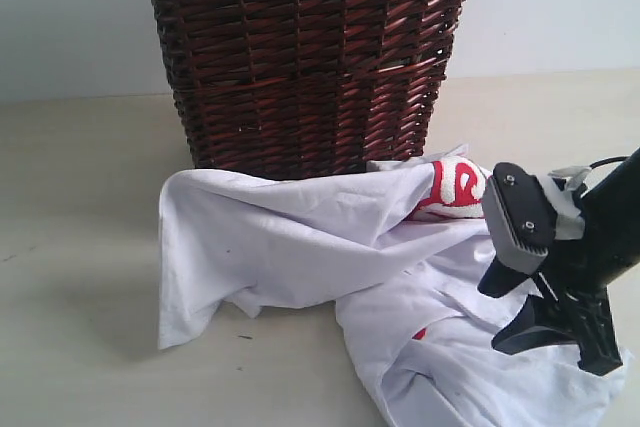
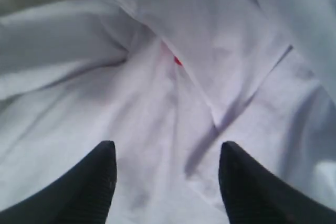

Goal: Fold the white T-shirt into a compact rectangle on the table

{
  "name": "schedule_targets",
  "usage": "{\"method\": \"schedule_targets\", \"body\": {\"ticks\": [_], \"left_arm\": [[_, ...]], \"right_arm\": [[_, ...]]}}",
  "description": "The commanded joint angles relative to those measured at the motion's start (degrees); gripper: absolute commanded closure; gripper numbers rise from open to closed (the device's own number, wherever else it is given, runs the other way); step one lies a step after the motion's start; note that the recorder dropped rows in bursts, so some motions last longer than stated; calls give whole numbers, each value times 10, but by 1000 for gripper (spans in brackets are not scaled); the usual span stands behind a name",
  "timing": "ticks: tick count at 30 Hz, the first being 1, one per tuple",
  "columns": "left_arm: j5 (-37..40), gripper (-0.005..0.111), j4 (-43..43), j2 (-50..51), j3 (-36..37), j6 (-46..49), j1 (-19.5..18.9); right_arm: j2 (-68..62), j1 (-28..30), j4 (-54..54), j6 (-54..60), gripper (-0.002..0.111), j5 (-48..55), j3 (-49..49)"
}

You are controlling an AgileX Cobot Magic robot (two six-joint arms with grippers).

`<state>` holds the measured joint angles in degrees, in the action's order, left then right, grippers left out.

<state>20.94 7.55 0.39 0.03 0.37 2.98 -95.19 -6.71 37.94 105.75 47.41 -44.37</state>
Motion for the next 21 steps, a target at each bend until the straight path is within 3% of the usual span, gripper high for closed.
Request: {"method": "schedule_targets", "body": {"ticks": [1, 14, 17, 20, 21], "left_arm": [[-3, 107, 3, -4, 0, 1, 4], [-3, 107, 3, -4, 0, 1, 4], [-3, 107, 3, -4, 0, 1, 4], [-3, 107, 3, -4, 0, 1, 4], [-3, 107, 3, -4, 0, 1, 4]], "right_arm": [[-17, 4, 11, 36, 53, -103, 5], [-65, 4, 5, 36, 66, -122, 5], [-66, 4, 5, 36, 78, -122, 5], [-66, 4, 5, 36, 109, -108, 5], [-66, 4, 5, 36, 108, -108, 5]]}}
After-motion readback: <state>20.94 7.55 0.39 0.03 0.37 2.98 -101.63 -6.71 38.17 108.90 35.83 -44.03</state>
